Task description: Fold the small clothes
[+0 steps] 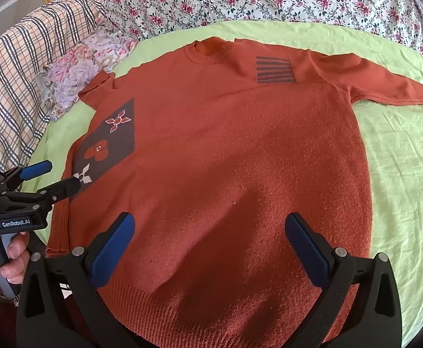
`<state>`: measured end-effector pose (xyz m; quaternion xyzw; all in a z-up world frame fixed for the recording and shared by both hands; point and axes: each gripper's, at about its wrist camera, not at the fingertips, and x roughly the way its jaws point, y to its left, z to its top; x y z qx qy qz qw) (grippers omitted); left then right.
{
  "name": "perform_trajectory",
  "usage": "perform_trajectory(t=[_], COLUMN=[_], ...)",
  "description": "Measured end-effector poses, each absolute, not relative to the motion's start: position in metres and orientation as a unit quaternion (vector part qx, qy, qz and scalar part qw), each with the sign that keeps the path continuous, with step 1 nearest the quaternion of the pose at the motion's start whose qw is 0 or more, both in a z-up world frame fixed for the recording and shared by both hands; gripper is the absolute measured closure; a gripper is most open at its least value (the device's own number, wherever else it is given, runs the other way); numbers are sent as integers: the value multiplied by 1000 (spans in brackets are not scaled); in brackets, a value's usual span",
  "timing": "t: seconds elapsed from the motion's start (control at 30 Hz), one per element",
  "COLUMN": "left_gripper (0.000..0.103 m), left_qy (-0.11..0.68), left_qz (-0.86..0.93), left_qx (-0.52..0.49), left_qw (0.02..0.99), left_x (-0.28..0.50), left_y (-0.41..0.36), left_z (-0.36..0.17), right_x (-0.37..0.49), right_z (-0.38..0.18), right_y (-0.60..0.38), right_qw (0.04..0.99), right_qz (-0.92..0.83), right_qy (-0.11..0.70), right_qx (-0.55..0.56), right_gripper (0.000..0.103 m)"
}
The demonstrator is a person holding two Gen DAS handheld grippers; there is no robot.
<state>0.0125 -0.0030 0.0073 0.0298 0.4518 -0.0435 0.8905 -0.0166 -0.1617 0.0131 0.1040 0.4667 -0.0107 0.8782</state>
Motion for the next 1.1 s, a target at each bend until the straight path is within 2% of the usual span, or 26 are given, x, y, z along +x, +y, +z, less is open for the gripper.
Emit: perform_trajectory(t=[0.5, 0.7, 0.9, 1.0, 1.07, 1.1], left_gripper=[0, 0, 0, 0, 0, 0], left_qy=[467, 466, 472, 476, 479, 481], left_qz=[-48, -44, -43, -44, -44, -45], left_qx=[22, 23, 30, 32, 34, 36], left_qw=[883, 883, 880, 878, 876, 875], left_x=[45, 63, 80, 89, 93, 96], left_y=[-5, -7, -15, -21, -25, -27], left_z=[7, 12, 13, 12, 11, 10], right_x=[-14, -20, -32, -36, -34, -33], right_z=[18, 23, 37, 46, 51, 53], right_y=[-193, -236, -314, -365, -404, -428], right_qw=[885, 883, 880, 875, 868, 864], right_qz=[-31, -54, -119, -163, -198, -217], right_qy=[443, 422, 389, 369, 360, 354], right_qx=[143, 200, 247, 269, 278, 287], right_gripper=[0, 2, 16, 27, 42, 44])
